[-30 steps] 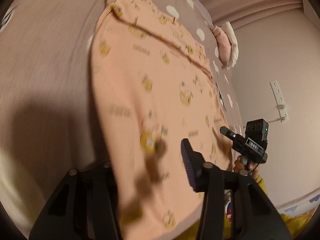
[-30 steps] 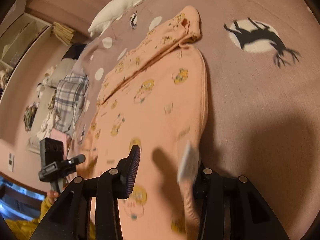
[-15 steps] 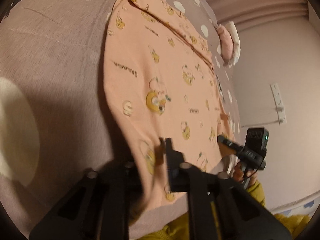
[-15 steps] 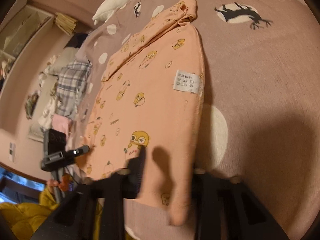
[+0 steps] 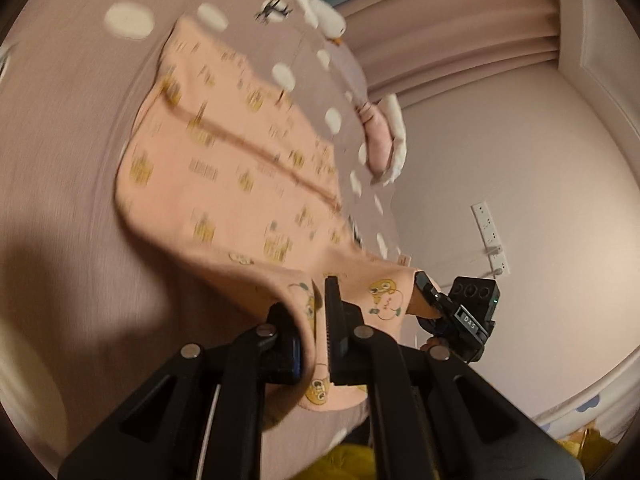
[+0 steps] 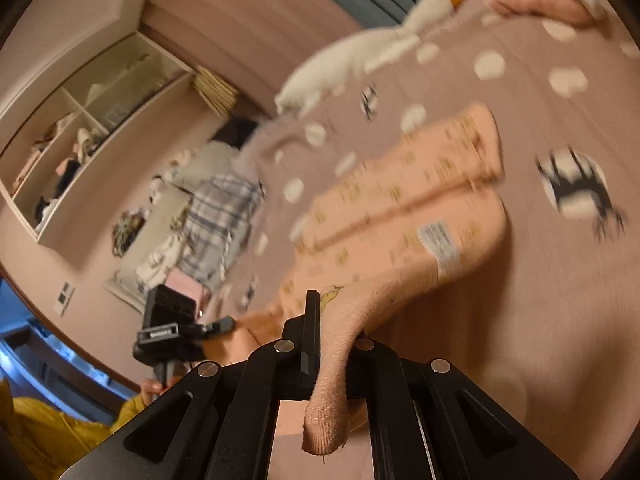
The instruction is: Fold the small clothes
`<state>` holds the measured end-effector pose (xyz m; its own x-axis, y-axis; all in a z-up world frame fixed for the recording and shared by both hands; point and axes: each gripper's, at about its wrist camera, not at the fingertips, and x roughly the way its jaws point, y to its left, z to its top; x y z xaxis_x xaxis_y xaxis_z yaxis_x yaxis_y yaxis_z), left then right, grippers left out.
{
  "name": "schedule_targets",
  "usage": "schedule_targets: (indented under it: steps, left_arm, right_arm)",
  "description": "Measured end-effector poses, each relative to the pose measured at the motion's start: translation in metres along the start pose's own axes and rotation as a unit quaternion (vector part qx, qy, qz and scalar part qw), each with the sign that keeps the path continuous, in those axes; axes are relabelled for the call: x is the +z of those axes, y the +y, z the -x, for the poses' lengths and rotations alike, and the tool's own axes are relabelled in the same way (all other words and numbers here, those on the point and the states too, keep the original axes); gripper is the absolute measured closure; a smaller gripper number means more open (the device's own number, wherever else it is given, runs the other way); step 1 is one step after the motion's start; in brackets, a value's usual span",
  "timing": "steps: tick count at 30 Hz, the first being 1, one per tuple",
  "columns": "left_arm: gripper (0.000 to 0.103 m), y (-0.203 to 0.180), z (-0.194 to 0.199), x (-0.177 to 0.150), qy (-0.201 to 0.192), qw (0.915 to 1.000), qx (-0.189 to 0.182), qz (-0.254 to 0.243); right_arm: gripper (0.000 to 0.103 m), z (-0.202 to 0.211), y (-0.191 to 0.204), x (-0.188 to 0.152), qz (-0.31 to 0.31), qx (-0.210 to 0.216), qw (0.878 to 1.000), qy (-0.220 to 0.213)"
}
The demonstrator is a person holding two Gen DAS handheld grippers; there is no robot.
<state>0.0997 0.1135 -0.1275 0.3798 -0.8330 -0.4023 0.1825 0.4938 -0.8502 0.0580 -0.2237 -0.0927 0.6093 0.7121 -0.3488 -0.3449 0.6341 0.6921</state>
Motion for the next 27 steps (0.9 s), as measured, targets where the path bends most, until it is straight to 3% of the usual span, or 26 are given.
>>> schedule_targets:
  steps: [4,7,24,27]
  left_arm:
    - [0.098,-0.013,-0.001,0.035,-0.032,0.9991,-0.010,-0.027]
    - [0.098,-0.005,-0.010,0.055,-0.040,0.9990,-0.016,-0.016]
    - [0.099,0.022,-0.036,0.169,-0.109,0.9941,0.008,0.004]
    - [0.099,0.039,-0.040,0.194,-0.130,0.9909,0.019,0.029]
  right_arm:
    - [0.098,-0.010,0.005,0.030,0.024,0.000,0.999,-0.033]
    - [0.098,-0.021,0.007,0.049,0.034,-0.001,0.998,-0.046]
    - [0.098,-0.076,-0.028,0.132,0.024,-0.042,0.997,-0.062]
    - [0.098,-0.092,-0.038,0.147,0.009,-0.056,0.997,-0.060]
